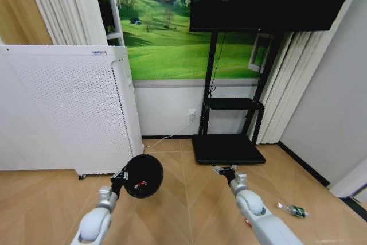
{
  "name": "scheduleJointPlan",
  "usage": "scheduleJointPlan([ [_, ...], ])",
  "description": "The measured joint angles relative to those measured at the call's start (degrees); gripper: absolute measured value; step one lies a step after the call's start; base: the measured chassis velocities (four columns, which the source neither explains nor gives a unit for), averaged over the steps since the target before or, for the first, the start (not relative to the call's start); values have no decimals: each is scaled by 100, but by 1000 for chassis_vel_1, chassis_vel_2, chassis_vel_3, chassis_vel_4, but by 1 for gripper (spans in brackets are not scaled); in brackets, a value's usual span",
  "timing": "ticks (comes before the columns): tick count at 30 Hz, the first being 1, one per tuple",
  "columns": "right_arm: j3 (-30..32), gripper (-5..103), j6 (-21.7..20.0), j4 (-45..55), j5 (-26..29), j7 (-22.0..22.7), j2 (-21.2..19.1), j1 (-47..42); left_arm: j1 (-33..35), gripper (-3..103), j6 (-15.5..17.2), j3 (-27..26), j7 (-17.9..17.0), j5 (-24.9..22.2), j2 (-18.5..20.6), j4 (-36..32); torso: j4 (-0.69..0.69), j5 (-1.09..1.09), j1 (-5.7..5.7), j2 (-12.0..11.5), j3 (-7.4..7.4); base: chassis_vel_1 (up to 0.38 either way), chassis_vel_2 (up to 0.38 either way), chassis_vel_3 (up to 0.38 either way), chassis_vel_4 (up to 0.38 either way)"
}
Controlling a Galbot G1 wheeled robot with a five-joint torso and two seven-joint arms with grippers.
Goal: Pick up the trash bin and place the garbage on the floor into it.
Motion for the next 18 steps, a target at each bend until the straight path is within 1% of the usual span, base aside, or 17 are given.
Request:
scheduleJointPlan([
  [1,41,100,-9,-2,-4,27,42,-28,59,6,0,-66,0,-6,6,-49,1,-1,0,0,0,0,0,0,0],
  [2,254,100,-69,-1,-18,161,260,-141,272,6,4,-316,-13,-61,12,-227,1,-1,0,0,0,0,0,0,0],
  [4,563,100,-126,-9,-17,292,558,-271,446,6,4,-536,-43,-137,0,-390,0,0,0,0,0,0,0,0,0],
  [7,719,100,-129,-49,-25,309,675,-325,517,6,4,-606,-53,-158,-10,-456,1,-2,0,0,0,0,0,0,0],
  [8,887,100,-130,-124,-47,322,766,-418,561,6,4,-655,-76,-168,-35,-504,-1,1,0,0,0,0,0,0,0],
  [9,1009,100,-126,-172,-71,310,795,-490,583,6,21,-685,-112,-169,-84,-524,-1,-1,0,0,0,0,0,0,0],
  [13,1151,100,-59,-154,-90,203,792,-661,644,6,36,-756,-158,-170,-174,-538,-2,1,0,0,1,0,0,0,0],
  [18,1190,100,70,-120,-97,76,779,-708,715,6,36,-813,-174,-158,-299,-546,1,0,0,0,1,0,0,0,0],
])
